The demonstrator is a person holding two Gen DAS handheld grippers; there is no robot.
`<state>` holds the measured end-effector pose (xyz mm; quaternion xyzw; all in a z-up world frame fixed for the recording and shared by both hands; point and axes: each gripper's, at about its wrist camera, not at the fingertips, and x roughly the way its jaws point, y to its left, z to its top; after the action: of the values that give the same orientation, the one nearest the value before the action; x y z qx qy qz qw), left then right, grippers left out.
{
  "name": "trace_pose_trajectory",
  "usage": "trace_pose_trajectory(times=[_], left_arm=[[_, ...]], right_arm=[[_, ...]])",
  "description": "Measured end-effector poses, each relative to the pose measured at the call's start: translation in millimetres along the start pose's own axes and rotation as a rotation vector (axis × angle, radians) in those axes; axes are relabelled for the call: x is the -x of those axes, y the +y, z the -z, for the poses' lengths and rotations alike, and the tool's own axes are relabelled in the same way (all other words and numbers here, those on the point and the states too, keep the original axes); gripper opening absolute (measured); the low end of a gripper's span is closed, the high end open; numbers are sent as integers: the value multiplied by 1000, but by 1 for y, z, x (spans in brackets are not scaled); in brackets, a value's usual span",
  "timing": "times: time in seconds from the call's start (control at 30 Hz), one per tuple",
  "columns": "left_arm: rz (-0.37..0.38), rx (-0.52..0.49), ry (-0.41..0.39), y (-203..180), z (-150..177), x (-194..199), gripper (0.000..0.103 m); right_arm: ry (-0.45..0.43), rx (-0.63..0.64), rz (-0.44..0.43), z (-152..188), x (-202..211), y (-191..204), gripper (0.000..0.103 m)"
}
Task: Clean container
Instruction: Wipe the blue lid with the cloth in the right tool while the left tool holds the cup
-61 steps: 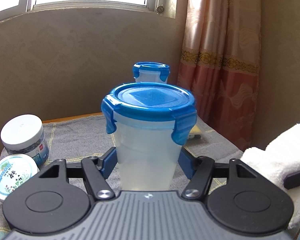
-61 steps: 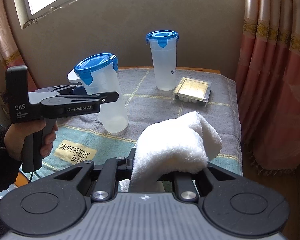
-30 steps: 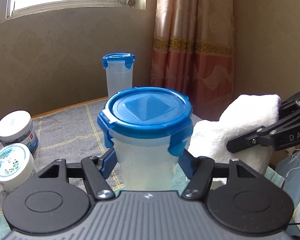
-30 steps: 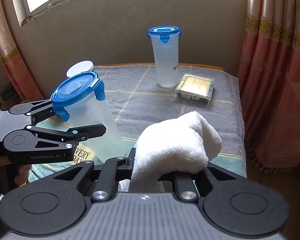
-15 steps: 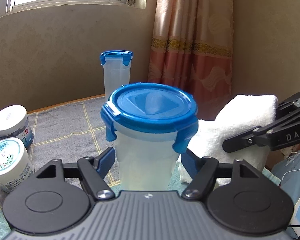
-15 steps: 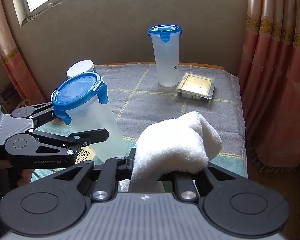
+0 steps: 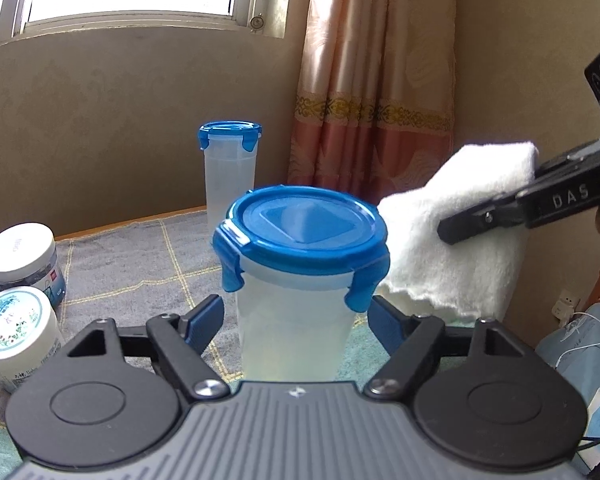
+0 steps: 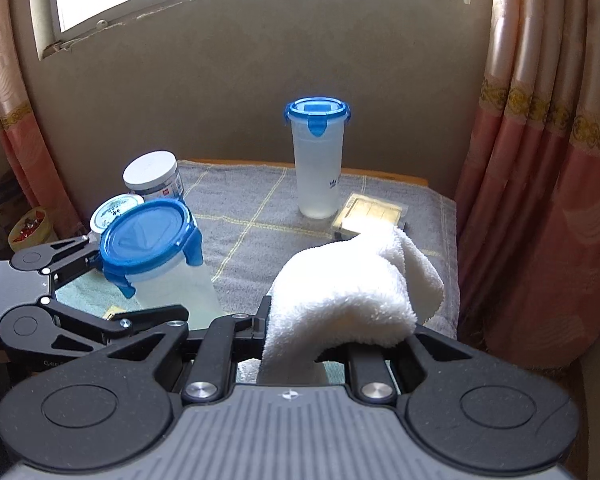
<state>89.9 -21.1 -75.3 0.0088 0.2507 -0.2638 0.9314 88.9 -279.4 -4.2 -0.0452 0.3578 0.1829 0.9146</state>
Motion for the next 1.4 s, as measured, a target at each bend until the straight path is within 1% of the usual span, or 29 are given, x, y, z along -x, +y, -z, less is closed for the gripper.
trace_pose_trajectory(times=[0.03, 0.13, 0.43, 0.53, 0.6, 0.7, 0.8, 0.87, 0.97, 1.13, 1.4], left_arm=[[1, 1, 8, 1, 0, -1, 69], [14, 19, 16, 4, 2, -2, 66], [25, 7, 8, 4, 2, -2, 66], [27, 4, 4, 5, 2, -1, 66], [31, 0, 4, 5, 2, 0, 66], [33, 1, 3, 5, 1, -1, 66], [35, 3, 2, 5, 1, -1, 66], [36, 2, 1, 6, 1, -1, 66], [38, 6, -1, 7, 2, 0, 66], [41, 8, -1, 8, 2, 1, 66], [41, 8, 0, 6, 0, 0, 66]], right_arm=[[-14, 24, 7, -5, 2, 4, 19], [-57, 98, 28, -22, 6, 17, 19], [-184, 317, 91, -71, 21, 56, 19], [-162, 400, 82, -68, 8, 78, 19], [-132, 441, 74, -61, -2, 91, 19], [-107, 462, 38, -53, -11, 104, 19], [-85, 443, -15, -50, -14, 108, 19], [-74, 441, -37, -48, -14, 109, 20], [-56, 412, -94, -45, -11, 111, 20], [-36, 393, -152, -41, -6, 113, 21], [-13, 383, -206, -34, 6, 109, 22]])
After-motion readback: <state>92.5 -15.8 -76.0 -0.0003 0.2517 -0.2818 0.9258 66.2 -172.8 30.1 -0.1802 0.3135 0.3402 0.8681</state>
